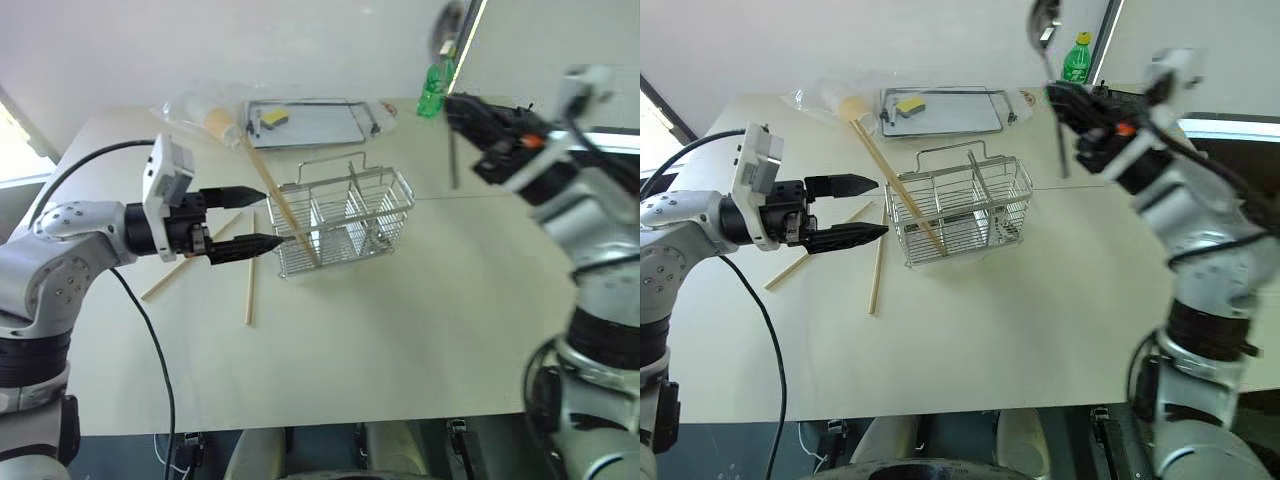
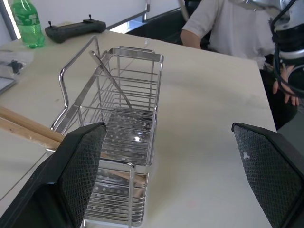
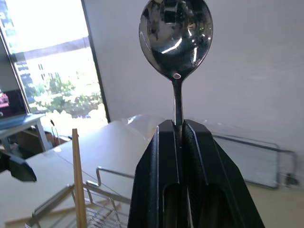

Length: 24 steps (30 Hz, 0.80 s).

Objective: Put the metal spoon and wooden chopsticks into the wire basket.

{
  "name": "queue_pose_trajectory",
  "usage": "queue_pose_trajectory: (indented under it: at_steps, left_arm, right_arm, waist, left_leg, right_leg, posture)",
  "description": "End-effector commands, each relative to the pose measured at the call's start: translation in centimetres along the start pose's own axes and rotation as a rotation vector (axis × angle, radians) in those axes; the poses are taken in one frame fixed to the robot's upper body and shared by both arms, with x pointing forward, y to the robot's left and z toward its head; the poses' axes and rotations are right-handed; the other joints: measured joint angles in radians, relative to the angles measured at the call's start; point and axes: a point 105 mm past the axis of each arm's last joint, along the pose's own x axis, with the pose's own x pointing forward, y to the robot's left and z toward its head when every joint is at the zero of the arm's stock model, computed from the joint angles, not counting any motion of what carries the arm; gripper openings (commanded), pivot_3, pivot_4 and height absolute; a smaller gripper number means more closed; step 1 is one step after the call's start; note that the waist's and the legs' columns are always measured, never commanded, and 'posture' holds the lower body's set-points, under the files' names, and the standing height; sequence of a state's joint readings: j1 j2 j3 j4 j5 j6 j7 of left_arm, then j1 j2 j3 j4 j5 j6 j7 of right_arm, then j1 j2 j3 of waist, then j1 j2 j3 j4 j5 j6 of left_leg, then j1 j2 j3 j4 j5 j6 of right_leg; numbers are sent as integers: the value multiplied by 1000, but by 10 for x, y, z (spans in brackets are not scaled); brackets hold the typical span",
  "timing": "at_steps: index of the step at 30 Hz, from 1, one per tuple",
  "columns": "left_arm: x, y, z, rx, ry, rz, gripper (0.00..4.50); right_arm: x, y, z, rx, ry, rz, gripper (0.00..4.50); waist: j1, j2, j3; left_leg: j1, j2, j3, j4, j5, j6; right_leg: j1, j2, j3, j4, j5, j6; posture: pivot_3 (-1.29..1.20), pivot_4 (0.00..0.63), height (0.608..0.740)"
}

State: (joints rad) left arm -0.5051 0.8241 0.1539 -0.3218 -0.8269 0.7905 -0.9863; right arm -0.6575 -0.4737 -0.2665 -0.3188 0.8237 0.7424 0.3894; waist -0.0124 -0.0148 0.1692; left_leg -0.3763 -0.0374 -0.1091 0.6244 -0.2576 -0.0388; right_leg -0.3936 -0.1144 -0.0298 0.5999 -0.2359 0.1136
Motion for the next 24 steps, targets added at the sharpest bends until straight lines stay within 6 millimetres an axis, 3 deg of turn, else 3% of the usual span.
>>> queue_pose_trajectory:
  at_steps: [1,8,12,17,18,24]
  left_arm:
    - [-4,2,12,57,-39,28,4500]
    - [-6,0,15,64,-55,43,4500]
    - [-7,-1,17,66,-59,48,4500]
    - [-8,-1,18,66,-58,51,4500]
    - [-8,-1,18,66,-58,52,4500]
    - [-7,3,18,66,-62,50,4500]
  right_arm:
    - [18,10,4,-56,-58,4,64]
    - [47,0,-26,-109,-78,-64,64]
    - [48,-4,-38,-98,-77,-87,1546]
    - [44,-2,-42,-90,-77,-88,4279]
    - [43,-3,-42,-89,-75,-91,4450]
    - [28,-16,-28,-104,-76,-134,4450]
  waist:
    - [3,0,0]
    - [-7,0,0]
    - [-6,0,0]
    - [-4,0,0]
    - [-4,0,0]
    - [-3,0,0]
  left_leg:
    - [-1,0,0,0,0,0]
    - [1,0,1,-1,0,0]
    - [2,0,0,-2,1,-1]
    - [2,0,-1,-2,1,-1]
    - [2,0,-1,-2,1,-1]
    - [2,0,-1,-2,1,-1]
  right_leg:
    - [-1,0,0,0,0,0]
    - [-2,0,0,2,1,1]
    - [-4,1,1,8,0,0]
    - [-5,1,1,12,0,0]
    - [-5,1,1,12,0,0]
    - [-5,1,1,12,0,0]
  posture:
    - [0,150,709]
    - [0,150,709]
    - [0,150,709]
    - [0,150,709]
    - [0,150,709]
    - [0,150,709]
